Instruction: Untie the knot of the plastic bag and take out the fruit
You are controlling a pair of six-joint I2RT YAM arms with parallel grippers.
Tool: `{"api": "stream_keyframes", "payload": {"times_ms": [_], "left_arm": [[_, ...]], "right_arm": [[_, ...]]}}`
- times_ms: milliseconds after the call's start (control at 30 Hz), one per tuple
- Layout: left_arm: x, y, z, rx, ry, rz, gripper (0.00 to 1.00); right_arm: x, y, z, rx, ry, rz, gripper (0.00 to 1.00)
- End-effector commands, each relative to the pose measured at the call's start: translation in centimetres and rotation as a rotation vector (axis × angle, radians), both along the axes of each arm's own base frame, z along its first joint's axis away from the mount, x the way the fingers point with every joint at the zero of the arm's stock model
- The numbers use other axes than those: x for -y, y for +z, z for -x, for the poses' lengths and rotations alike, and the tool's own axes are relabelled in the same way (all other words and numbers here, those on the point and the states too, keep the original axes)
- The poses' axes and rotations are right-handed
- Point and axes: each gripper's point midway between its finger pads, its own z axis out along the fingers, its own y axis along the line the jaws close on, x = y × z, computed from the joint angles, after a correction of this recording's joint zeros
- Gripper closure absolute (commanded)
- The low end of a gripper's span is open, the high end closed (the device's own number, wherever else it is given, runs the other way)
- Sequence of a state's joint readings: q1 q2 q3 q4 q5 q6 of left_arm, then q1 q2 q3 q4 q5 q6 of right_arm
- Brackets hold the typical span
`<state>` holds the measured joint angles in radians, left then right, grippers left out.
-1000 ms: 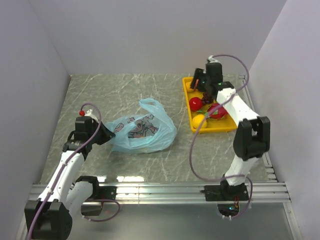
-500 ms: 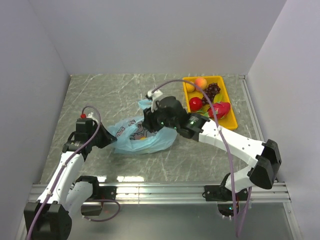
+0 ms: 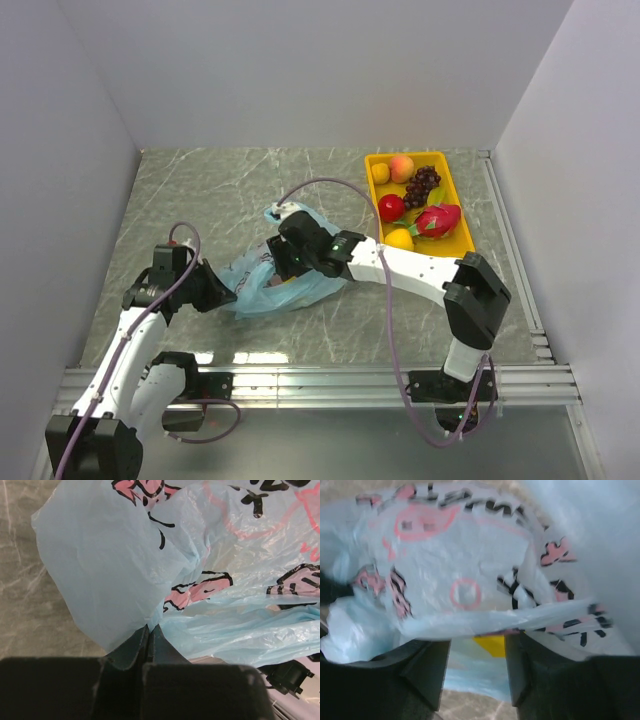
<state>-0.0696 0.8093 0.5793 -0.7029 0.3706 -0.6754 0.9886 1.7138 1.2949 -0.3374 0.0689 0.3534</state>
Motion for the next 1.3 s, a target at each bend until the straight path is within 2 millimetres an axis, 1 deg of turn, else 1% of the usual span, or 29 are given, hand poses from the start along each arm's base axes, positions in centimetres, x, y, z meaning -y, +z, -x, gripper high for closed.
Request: {"api": "stream_keyframes", "payload": {"times_ms": [0, 33, 67, 100, 133, 167, 200, 233, 267, 367, 433, 533, 600, 800, 867, 933, 1000, 1067, 1100, 1133, 1200, 1233, 1267], "left_arm": [[0.5, 0.9, 0.4, 0.016, -0.03, 0.015, 0.99], [0.5, 1.0, 0.4, 0.021, -0.031, 0.016, 0.99], [0.5, 1.1, 0.3, 0.024, -0.029, 0.018, 0.99], [0.5, 1.1, 0.3, 0.027, -0.029, 0.016, 0.99], [0.5, 1.1, 0.3, 0.029, -0.029, 0.014, 0.99], [0.4, 1.2, 0.3, 0.029, -0.027, 0.013, 0.99], [0.4, 1.2, 0.3, 0.031, -0.028, 0.013, 0.99], [0.4, 1.3, 0.2, 0.034, -0.024, 0.015, 0.99], [0.5, 1.3, 0.2, 0.035, -0.026, 0.017, 0.99], [0.5, 1.3, 0.1, 0.039, -0.026, 0.016, 0.99], [0.5, 1.3, 0.1, 0.037, -0.029, 0.017, 0.99], [0.7, 1.3, 0.1, 0.035, -0.037, 0.025, 0.99], [0.8, 1.3, 0.0, 0.036, -0.039, 0.029, 0.99], [0.8, 1.3, 0.0, 0.038, -0.041, 0.027, 0.99], [0.8, 1.3, 0.0, 0.038, -0.036, 0.027, 0.99], [0.7, 1.3, -0.1, 0.038, -0.033, 0.025, 0.99], [0.7, 1.3, 0.0, 0.033, -0.034, 0.025, 0.99], [0.7, 1.2, 0.0, 0.031, -0.033, 0.023, 1.0], [0.7, 1.2, 0.1, 0.029, -0.035, 0.022, 0.99], [0.7, 1.1, 0.1, 0.028, -0.034, 0.02, 1.0], [0.6, 1.1, 0.0, 0.028, -0.027, 0.016, 1.0], [0.6, 1.2, -0.1, 0.03, -0.022, 0.016, 1.0], [0.5, 1.4, -0.3, 0.036, -0.016, 0.014, 0.99]], "right_arm": [[-0.7, 1.3, -2.1, 0.047, -0.061, 0.017, 0.41], [-0.5, 0.4, -2.0, 0.034, -0.058, 0.042, 0.35], [-0.2, -0.6, -1.6, 0.013, -0.052, 0.066, 0.24], [0.4, -1.8, -1.1, -0.013, -0.051, 0.096, 0.2], [0.6, -2.4, -0.6, -0.037, -0.043, 0.1, 0.17], [1.4, -4.0, 0.3, -0.064, -0.035, 0.126, 0.12], [1.8, -4.4, 0.6, -0.074, -0.032, 0.133, 0.1], [2.1, -5.1, 1.2, -0.093, -0.021, 0.142, 0.09], [2.8, -6.2, 1.7, -0.111, -0.017, 0.166, 0.07], [3.5, -7.8, 2.8, -0.135, 0.013, 0.198, 0.07], [3.5, -8.2, 3.2, -0.136, 0.041, 0.202, 0.07], [2.7, -8.6, 3.7, -0.135, 0.07, 0.197, 0.06], [2.3, -8.8, 3.3, -0.121, 0.058, 0.179, 0.06], [1.8, -8.9, 1.7, -0.067, -0.02, 0.155, 0.12], [2.0, -9.0, 0.9, -0.041, -0.059, 0.152, 0.15], [2.0, -9.5, 0.8, -0.05, -0.08, 0.139, 0.16], [1.5, -9.6, 0.8, -0.051, -0.086, 0.114, 0.17], [1.4, -9.6, 0.6, -0.049, -0.096, 0.101, 0.23], [1.2, -9.2, 0.5, -0.043, -0.097, 0.085, 0.27], [1.2, -8.9, 0.5, -0.039, -0.096, 0.075, 0.37], [1.2, -7.7, 0.4, -0.016, -0.101, 0.043, 0.46], [1.5, -7.6, 0.6, -0.013, -0.105, 0.039, 0.58], [1.3, -6.0, 0.6, 0.006, -0.103, -0.003, 0.63]]}}
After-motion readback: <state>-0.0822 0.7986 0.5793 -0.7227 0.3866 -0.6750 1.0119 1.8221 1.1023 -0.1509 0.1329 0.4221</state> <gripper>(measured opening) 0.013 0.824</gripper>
